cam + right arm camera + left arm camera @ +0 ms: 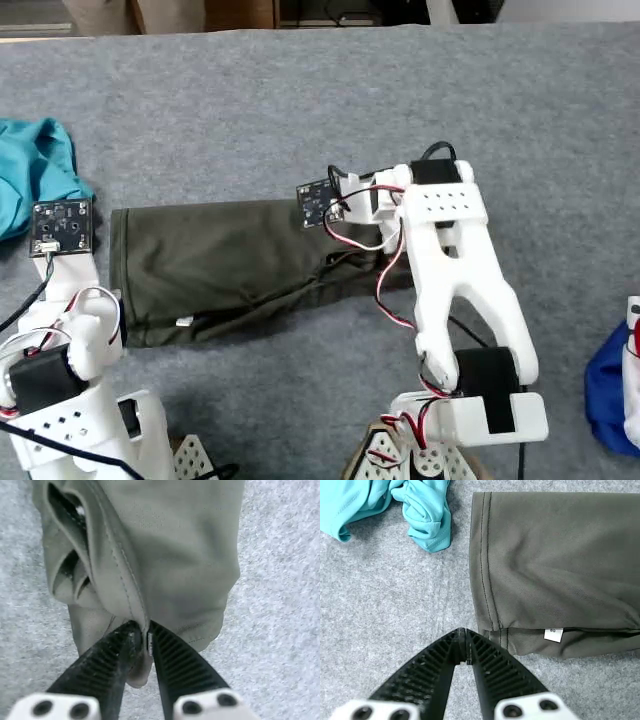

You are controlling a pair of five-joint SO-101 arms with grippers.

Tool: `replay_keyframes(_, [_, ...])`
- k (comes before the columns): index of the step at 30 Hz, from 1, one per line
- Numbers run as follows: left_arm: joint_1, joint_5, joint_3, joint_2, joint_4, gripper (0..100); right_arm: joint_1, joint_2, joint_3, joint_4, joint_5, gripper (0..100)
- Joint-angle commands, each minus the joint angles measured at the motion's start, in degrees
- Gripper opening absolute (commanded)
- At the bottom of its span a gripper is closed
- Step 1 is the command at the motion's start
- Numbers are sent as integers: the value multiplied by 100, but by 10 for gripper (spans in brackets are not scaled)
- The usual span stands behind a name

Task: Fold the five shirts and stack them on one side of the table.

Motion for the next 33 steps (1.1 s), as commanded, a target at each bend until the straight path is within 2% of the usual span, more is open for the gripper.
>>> replay_keyframes(1, [-18, -35, -18, -4, -35, 25, 66, 13, -356, 105, -88, 9])
replay_keyframes(4, [-18, -35, -18, -4, -35, 25, 110, 13, -356, 220, -185, 90])
replay_keyframes(10, [-18, -35, -18, -4, -18, 25, 171, -418, -338, 668, -316, 401])
replay_keyframes(13, [-18, -35, -26, -4, 70, 25, 171, -936, -312, 791, -651, 439])
replay_keyframes(16, [-18, -35, -9, -4, 167, 25, 145, -1543, -233, 1231, -686, 412])
replay_keyframes(18, [-18, -35, -9, -4, 176, 25, 110, -1938, -84, 1521, -677, 359])
replay_keyframes(22, [-18, -35, -26, -4, 167, 25, -31, -2378, 629, 1547, -712, 168])
replay_keyframes(25, [-18, -35, -18, -4, 149, 25, -66, -2360, 1244, 1002, -1064, 3])
replay_keyframes(27, [-18, -26, -35, -4, 132, 25, -66, -2290, 1481, 774, -1336, 24])
replay_keyframes(30, [-18, 9, -70, 13, 70, 36, -31, -2211, 1516, 774, -1653, 5])
replay_keyframes(33, [-35, 387, -185, 338, 9, 109, 110, -2220, 1393, 932, -1916, 6])
